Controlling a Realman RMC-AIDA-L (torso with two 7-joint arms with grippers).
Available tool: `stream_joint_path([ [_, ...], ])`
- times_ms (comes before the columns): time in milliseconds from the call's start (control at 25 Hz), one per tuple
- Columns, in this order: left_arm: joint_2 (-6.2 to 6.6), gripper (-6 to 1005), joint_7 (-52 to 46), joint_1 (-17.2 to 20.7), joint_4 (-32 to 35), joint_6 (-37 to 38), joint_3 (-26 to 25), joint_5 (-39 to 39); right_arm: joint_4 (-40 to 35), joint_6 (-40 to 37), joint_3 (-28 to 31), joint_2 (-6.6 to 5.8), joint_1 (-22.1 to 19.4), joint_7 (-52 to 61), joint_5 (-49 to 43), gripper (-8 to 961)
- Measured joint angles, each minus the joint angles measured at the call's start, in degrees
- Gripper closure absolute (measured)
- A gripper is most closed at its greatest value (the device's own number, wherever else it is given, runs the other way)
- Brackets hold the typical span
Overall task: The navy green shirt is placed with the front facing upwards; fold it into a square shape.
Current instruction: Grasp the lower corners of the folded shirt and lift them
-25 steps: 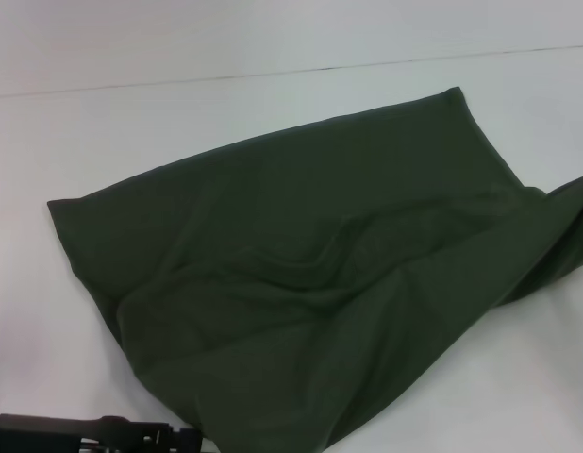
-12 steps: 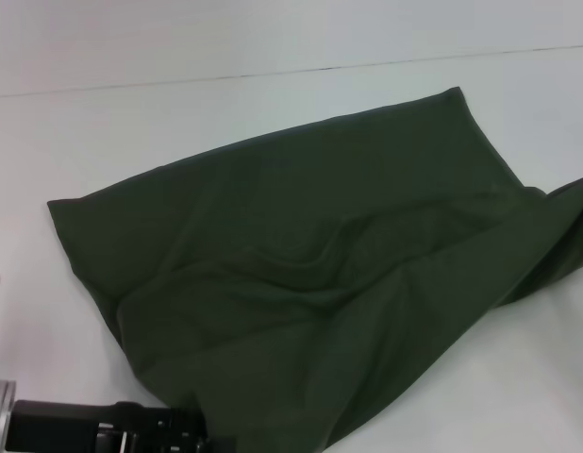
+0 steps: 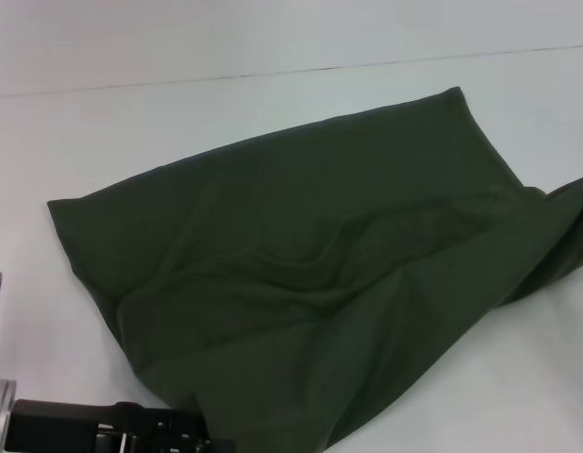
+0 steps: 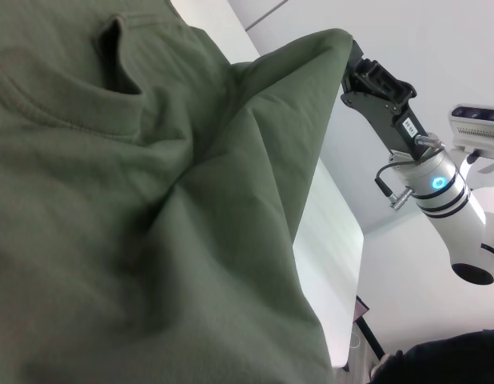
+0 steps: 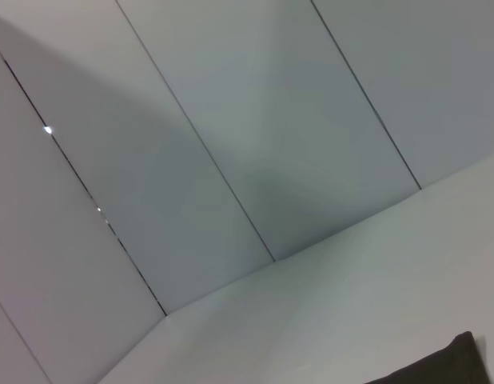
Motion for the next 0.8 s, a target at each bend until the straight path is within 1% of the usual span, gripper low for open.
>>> stream_joint_path([
  [240,-0.19,141,-0.28,0.02,0.00,-0.25,0.67,0.04,0.00,-0.09,0.00,-0.05,-0.03,0.00,0.02,908],
  [360,-0.35,170,-0.68,-0.09,0.00,-0.90,1.38,0.04,0.00,-0.21,0.00,-0.09,-0.03,0.00,0.08,908],
  [640,-0.38,237,-0.96,-0.25,0.01,-1.14,1.31,-0.35,0.00,-0.33,0.03,-0.16,-0.03,0.00,0.14,907],
  [800,-0.52,381,-1.05,-0.37,0.01,-1.25,1.42,-0.37,0.00,-0.33,0.01,-0.16,-0.03,0.00,0.14,907],
])
